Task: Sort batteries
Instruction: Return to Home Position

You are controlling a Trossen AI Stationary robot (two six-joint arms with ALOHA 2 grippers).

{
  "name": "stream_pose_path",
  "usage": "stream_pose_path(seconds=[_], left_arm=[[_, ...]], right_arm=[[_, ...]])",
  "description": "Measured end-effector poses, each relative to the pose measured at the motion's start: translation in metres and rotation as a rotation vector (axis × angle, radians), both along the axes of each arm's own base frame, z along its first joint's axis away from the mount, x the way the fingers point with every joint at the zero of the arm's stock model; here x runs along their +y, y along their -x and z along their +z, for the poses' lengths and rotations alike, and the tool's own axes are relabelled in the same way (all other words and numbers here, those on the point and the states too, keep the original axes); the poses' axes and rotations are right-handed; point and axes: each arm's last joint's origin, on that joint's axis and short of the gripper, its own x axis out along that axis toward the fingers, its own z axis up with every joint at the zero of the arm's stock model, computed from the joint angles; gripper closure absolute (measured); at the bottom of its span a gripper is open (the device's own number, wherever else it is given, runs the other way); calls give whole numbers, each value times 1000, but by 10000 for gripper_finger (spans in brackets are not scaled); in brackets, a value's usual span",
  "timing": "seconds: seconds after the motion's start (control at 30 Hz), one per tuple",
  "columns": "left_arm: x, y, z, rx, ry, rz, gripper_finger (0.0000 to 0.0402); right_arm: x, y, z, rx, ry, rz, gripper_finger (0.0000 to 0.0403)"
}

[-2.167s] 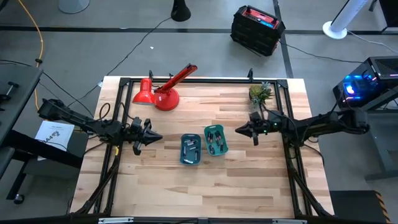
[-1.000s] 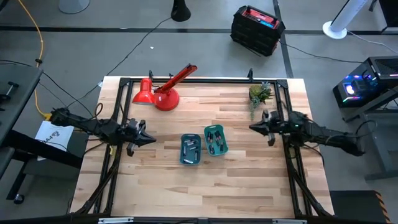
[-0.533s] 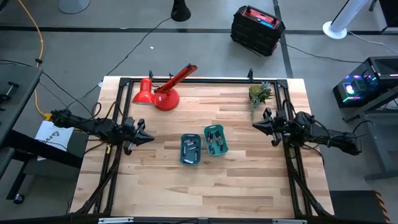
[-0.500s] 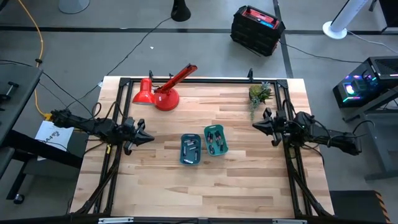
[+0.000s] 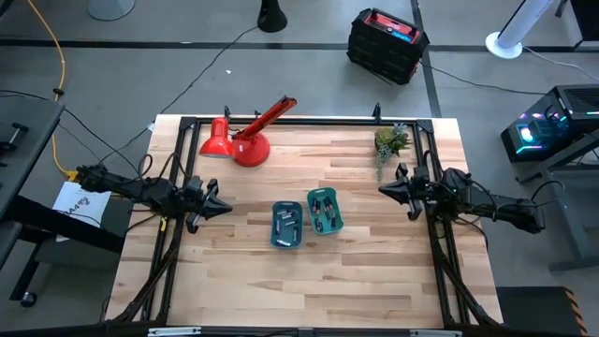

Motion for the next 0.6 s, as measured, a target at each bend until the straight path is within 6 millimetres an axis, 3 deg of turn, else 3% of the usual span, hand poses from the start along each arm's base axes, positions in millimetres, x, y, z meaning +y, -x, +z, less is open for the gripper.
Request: stream_pose_path(seconds=[0.6], left_arm=[[0,0,0,0,0,2,401]], right_arm=[[0,0,-1,8,-2,0,403]])
